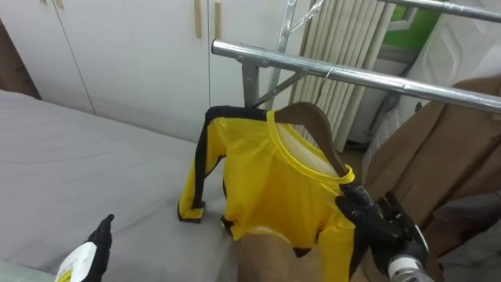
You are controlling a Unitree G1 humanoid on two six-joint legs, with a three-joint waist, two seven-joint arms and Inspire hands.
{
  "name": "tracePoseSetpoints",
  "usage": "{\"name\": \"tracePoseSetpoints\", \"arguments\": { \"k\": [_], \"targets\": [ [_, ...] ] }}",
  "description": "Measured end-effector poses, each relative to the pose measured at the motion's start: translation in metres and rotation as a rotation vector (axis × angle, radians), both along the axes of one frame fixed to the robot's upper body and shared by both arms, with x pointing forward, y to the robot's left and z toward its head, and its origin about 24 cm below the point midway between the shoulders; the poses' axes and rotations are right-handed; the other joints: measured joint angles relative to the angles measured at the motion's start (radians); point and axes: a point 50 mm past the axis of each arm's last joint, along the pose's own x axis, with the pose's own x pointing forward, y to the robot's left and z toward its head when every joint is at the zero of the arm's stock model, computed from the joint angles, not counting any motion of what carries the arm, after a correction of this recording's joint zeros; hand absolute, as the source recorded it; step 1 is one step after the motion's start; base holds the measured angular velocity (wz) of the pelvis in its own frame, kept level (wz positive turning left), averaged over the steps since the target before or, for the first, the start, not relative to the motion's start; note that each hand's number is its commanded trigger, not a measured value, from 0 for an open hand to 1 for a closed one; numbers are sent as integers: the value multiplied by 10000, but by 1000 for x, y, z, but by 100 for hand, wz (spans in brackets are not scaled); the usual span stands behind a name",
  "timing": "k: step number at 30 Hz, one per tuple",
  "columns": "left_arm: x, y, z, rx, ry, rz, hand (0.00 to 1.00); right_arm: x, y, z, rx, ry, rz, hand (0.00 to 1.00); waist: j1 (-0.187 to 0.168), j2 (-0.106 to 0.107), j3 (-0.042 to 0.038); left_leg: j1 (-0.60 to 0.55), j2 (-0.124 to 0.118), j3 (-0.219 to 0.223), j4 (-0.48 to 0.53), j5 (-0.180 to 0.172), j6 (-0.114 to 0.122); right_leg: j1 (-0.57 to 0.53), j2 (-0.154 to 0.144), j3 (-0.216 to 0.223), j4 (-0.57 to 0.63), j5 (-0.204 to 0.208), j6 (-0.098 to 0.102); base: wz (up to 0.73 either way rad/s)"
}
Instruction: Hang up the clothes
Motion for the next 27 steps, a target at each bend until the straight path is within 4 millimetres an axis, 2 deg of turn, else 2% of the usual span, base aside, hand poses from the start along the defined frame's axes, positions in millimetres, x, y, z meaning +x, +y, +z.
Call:
{"name": "tracePoseSetpoints", "arguments": {
  "k": [5, 17, 23, 27],
  "targets": [
    [-6, 2, -7, 31, 387, 124, 0, 0, 0, 0, -310, 13, 307, 0, -75, 127, -61, -2, 0, -14, 3, 0, 0, 2, -5, -15, 1, 0, -1, 0],
    [-7, 2, -8, 38, 427, 142, 0, -1, 0, -1, -1054, 227, 860, 0, -84, 174, -52, -46, 0, 0, 1, 1, 0, -55, 6, -5, -4, 0, 0, 0],
    [-6, 0, -7, -24, 171, 125, 0, -1, -3, 1, -2120, 416, 1338, 0, -104, 228, -64, -146, 0, 23, 7, 1, 0, -178, 13, 25, 17, 3, 0, 0],
    [-5, -1, -4, -86, -142, 45, 0, -3, -8, 2, -2878, 604, 1222, 0, -301, 286, -64, -150, 1, 28, 5, 1, 0, -168, 5, 31, 10, 3, -1, 0]
  ]
}}
